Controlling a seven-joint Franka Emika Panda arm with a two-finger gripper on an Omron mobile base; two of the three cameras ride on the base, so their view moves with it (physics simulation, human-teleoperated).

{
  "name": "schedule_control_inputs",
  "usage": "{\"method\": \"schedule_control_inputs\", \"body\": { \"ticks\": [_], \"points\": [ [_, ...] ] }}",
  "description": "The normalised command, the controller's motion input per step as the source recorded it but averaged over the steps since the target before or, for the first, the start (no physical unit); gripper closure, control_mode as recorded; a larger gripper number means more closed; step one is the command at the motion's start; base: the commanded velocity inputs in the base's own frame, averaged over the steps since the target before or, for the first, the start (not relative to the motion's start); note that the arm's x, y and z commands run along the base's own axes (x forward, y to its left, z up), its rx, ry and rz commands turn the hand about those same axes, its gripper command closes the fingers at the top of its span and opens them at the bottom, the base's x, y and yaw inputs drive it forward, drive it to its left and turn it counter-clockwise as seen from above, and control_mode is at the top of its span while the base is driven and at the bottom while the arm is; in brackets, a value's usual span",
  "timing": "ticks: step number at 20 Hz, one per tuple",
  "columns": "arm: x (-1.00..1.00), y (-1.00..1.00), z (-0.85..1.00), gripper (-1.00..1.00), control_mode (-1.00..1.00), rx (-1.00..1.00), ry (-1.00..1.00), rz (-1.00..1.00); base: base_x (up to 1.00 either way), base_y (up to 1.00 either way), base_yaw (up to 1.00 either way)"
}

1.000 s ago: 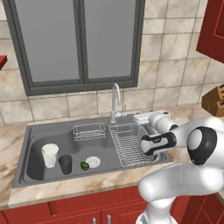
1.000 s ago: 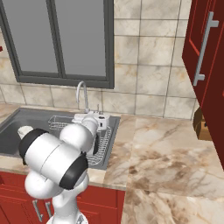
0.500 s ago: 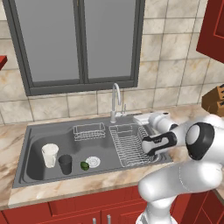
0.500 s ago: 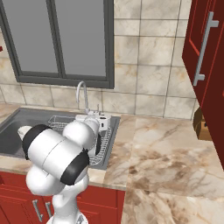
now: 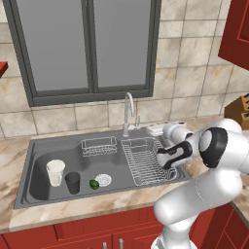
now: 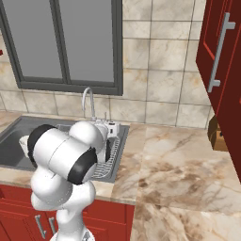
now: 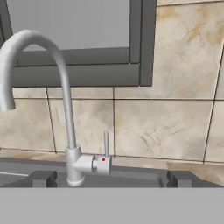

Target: Pick the jug and glass cup and place them in the sink. Then turn on the water.

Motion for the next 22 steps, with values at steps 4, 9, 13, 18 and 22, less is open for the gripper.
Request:
{"method": "schedule_control_inputs", "body": {
  "ticks": [4, 9, 13, 18, 22],
  "points": [
    [0.24, 0.0, -0.14, -1.0, -1.0, 0.0, 0.0, 0.0, 0.0, 0.0, 0.0],
    [0.25, 0.0, -0.11, -1.0, -1.0, 0.0, 0.0, 0.0, 0.0, 0.0, 0.0],
    [0.23, 0.04, -0.09, -1.0, -1.0, 0.0, 0.0, 0.0, 0.0, 0.0, 0.0],
    [0.24, 0.1, -0.07, -1.0, -1.0, 0.0, 0.0, 0.0, 0.0, 0.0, 0.0],
    [0.24, 0.07, -0.11, -1.0, -1.0, 0.0, 0.0, 0.0, 0.0, 0.0, 0.0]
  ]
}}
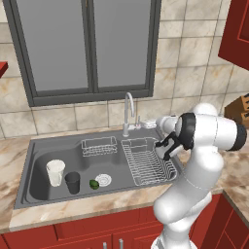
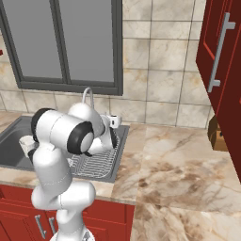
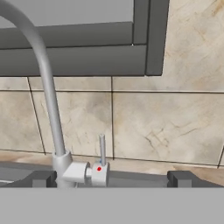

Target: Pick the jug and glass cup and place them in the sink. Then turn on the water.

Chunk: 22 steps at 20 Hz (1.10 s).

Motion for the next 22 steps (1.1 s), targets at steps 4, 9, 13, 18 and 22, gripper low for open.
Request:
{"method": "schedule_control_inputs", "body": {
  "ticks": [4, 9, 13, 18, 22],
  "points": [
    [0.21, 0.01, -0.08, -1.0, -1.0, 0.0, 0.0, 0.0, 0.0, 0.0, 0.0],
    [0.15, 0.0, -0.13, -1.0, -1.0, 0.0, 0.0, 0.0, 0.0, 0.0, 0.0],
    [0.1, 0.0, -0.12, -1.0, -1.0, 0.0, 0.0, 0.0, 0.0, 0.0, 0.0],
    [0.15, 0.0, -0.1, -1.0, -1.0, 0.0, -0.01, 0.0, 0.0, 0.0, 0.0],
    [0.23, 0.0, -0.05, -1.0, -1.0, 0.0, -0.02, 0.0, 0.0, 0.0, 0.0]
  ]
}}
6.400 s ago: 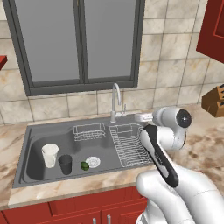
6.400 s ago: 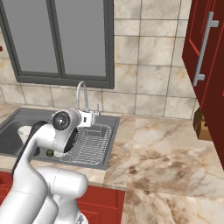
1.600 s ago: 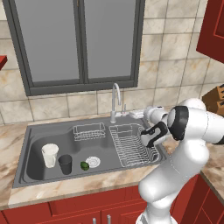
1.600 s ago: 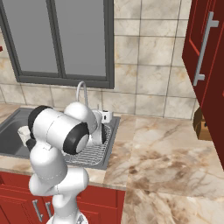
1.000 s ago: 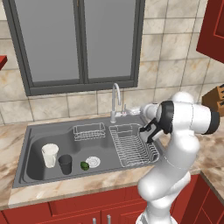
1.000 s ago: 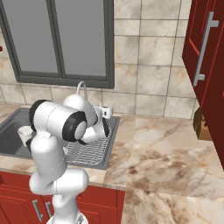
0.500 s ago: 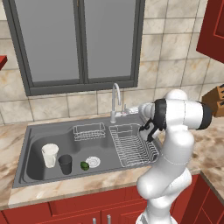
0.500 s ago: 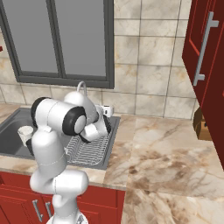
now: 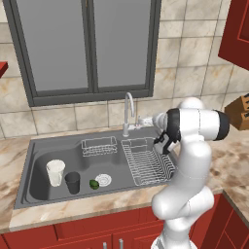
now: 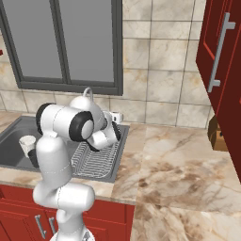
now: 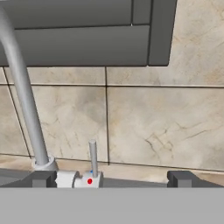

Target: Pick the jug and glass cup and place them in the sink. Then turn on the water.

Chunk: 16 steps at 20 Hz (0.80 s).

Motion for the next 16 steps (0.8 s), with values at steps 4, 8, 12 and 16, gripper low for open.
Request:
{"method": "schedule_control_inputs", "body": {
  "ticks": [4, 8, 12, 16],
  "points": [
    [0.21, 0.0, -0.04, -1.0, -1.0, 0.0, -0.02, 0.0, 0.0, 0.0, 0.0],
    [0.11, 0.0, -0.09, -1.0, -1.0, 0.0, -0.03, 0.0, 0.0, 0.0, 0.0],
    [0.11, 0.0, -0.09, -1.0, -1.0, 0.0, -0.03, 0.0, 0.0, 0.0, 0.0],
    [0.15, 0.04, -0.08, -1.0, -1.0, 0.0, -0.03, 0.0, 0.0, 0.0, 0.0]
  ]
}}
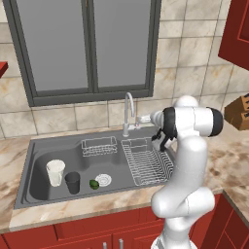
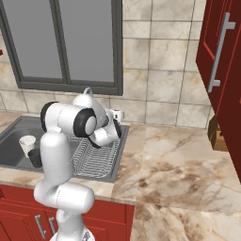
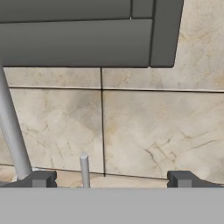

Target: Pick the jug and glass cup and place them in the sink. Then turn on the water.

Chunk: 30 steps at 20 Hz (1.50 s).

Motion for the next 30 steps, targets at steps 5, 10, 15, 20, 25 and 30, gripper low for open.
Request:
{"method": "schedule_control_inputs", "body": {
  "ticks": [5, 10, 15, 20, 25, 30],
  "points": [
    [0.14, 0.07, -0.08, -1.0, -1.0, 0.0, -0.02, 0.0, 0.0, 0.0, 0.0],
    [0.08, 0.1, -0.1, -1.0, -1.0, 0.0, -0.01, 0.0, 0.0, 0.0, 0.0],
    [0.09, 0.1, -0.06, -1.0, -1.0, 0.0, 0.0, 0.0, 0.0, 0.0, 0.0],
    [0.16, 0.03, -0.04, -1.0, -1.0, 0.0, 0.0, 0.0, 0.0, 0.0, 0.0],
    [0.14, 0.0, -0.07, -1.0, -1.0, 0.0, -0.02, 0.0, 0.0, 0.0, 0.0],
    [0.04, 0.0, -0.1, -1.0, -1.0, 0.0, -0.03, 0.0, 0.0, 0.0, 0.0]
  ]
}}
